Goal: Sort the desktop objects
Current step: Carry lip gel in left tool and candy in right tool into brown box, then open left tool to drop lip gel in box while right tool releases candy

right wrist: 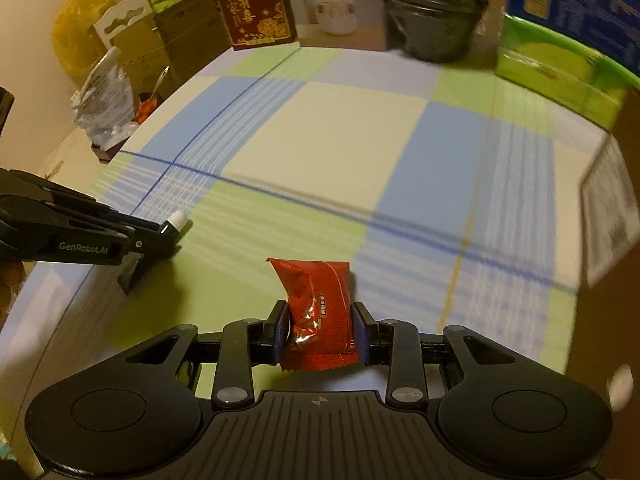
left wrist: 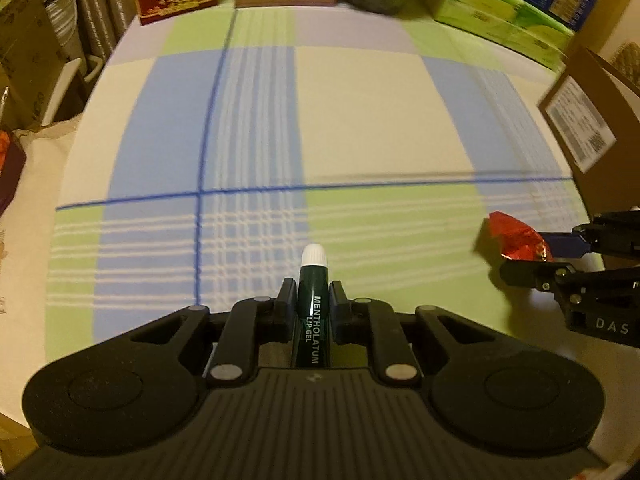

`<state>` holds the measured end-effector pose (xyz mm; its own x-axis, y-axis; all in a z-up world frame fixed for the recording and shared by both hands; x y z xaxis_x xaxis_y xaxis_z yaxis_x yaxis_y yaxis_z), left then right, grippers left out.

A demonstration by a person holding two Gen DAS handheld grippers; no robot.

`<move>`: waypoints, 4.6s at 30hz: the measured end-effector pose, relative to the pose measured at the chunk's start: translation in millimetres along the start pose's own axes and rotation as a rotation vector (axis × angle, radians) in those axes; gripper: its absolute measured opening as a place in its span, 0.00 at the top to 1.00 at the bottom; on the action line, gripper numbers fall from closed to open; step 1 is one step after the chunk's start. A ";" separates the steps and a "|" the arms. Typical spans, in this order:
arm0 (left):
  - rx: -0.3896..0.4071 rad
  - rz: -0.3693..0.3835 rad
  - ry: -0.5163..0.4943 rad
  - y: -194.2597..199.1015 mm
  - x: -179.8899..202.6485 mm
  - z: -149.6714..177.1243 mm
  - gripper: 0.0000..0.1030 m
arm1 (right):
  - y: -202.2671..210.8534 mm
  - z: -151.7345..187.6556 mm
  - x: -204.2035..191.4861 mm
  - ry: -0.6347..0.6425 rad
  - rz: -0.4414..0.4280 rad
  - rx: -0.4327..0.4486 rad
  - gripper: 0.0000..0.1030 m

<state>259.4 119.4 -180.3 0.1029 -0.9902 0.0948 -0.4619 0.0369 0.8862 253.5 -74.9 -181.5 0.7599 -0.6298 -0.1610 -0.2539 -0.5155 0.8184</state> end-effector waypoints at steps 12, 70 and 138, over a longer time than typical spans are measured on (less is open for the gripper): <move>-0.041 0.131 -0.084 21.1 62.1 49.2 0.87 | 55.5 72.8 22.5 -0.131 0.057 -0.032 0.71; 0.329 0.270 -0.344 136.9 324.1 -12.2 0.88 | 267.3 89.9 183.4 -0.210 0.120 0.342 0.70; 0.113 0.145 -0.223 -55.5 382.9 -165.6 0.76 | 116.4 -24.0 317.6 -0.280 0.101 0.166 0.70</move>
<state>470.3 -239.5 -118.1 -0.1625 -0.9812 0.1037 -0.5544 0.1778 0.8131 479.6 -321.0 -124.1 0.5383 -0.8054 -0.2480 -0.4309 -0.5159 0.7404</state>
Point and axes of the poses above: each gripper's, at about its wrist camera, not at the fingertips, and y roughly against the way its jaws point, x to its right, z to its underside, the point moved 3 cm from there along -y, roughly the way its jaws point, and after that the axes turned 2 degrees about x, right-handed, at the moved point
